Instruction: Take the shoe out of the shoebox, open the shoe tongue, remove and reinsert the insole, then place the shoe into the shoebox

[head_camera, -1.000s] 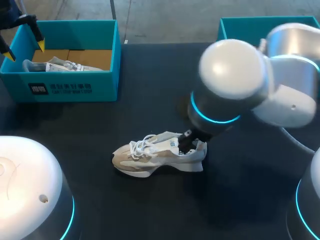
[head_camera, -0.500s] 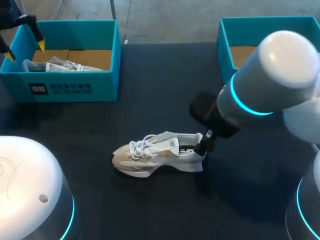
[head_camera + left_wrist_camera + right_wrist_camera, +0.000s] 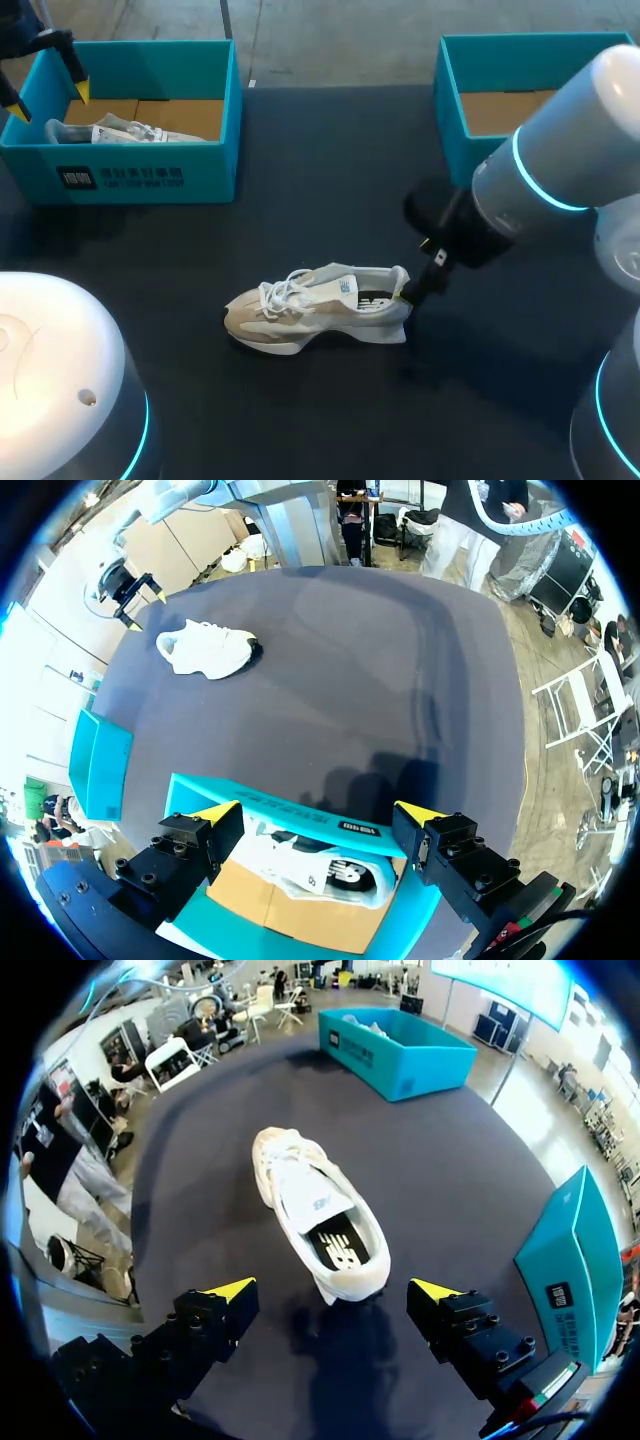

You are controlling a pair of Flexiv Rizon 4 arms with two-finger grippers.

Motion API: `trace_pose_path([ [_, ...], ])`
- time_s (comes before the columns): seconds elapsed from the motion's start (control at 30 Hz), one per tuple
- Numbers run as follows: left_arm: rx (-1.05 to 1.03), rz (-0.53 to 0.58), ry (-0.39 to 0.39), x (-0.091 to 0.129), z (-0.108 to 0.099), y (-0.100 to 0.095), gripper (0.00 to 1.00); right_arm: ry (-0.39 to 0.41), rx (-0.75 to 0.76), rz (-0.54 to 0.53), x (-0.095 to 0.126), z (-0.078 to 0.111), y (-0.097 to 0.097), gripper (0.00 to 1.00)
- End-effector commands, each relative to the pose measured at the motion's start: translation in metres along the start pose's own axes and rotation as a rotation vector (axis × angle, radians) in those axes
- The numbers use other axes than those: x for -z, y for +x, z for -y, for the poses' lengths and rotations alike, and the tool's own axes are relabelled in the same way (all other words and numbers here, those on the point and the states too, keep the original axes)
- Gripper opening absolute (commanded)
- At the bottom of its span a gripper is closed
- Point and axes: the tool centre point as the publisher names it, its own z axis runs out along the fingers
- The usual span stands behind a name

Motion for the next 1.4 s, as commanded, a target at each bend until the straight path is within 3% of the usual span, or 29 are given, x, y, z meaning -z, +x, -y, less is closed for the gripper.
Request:
trace_pose_path([
  [0.03, -0.001, 0.000, -0.003, -0.001, 0.001, 0.001, 1.00, -0.032, 0.001, -0.001, -0.001, 0.004, 0.001, 1.00],
  [0.17, -0.001, 0.000, -0.003, -0.001, 0.001, 0.001, 1.00, -0.032, 0.001, -0.001, -0.001, 0.004, 0.001, 1.00],
  [0.4, -0.001, 0.000, -0.003, -0.001, 0.001, 0.001, 1.00, -0.162, 0.147, -0.069, 0.002, 0.013, -0.010, 1.00],
  [0.77, -0.001, 0.000, -0.003, -0.001, 0.001, 0.001, 1.00, -0.287, 0.238, -0.107, -0.004, 0.032, -0.020, 1.00],
  [1.4, -0.001, 0.000, -0.003, -0.001, 0.001, 0.001, 1.00, -0.394, 0.336, -0.212, -0.012, 0.064, -0.037, 1.00],
])
